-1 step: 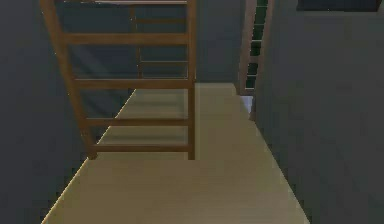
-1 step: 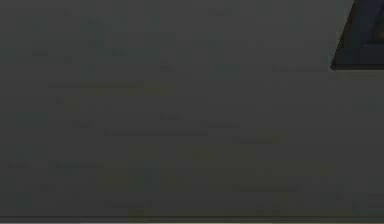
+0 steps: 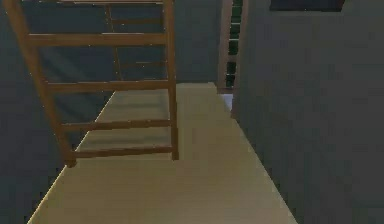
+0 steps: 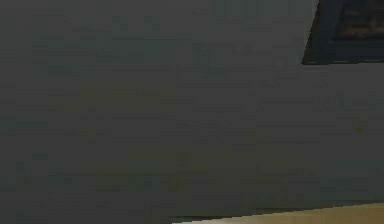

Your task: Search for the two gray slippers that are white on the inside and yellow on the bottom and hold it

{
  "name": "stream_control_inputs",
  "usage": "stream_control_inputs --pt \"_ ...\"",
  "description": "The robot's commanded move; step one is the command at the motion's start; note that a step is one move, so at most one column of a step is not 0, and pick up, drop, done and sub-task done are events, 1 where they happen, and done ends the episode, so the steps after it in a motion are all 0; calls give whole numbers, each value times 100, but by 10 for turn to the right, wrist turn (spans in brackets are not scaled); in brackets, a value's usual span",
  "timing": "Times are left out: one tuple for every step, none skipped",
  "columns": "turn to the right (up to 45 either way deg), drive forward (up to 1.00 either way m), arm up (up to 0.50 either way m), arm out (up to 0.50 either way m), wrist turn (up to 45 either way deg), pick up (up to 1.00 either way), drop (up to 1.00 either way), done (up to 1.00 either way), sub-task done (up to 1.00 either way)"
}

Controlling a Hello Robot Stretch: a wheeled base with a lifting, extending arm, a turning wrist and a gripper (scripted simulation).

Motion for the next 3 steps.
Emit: stream_control_inputs --pt "0 100 0 0 0 0 0 0 0" --pt "60 0 0 0 0 0 0 0 0" --pt "0 20 0 0 0 0 0 0 0"
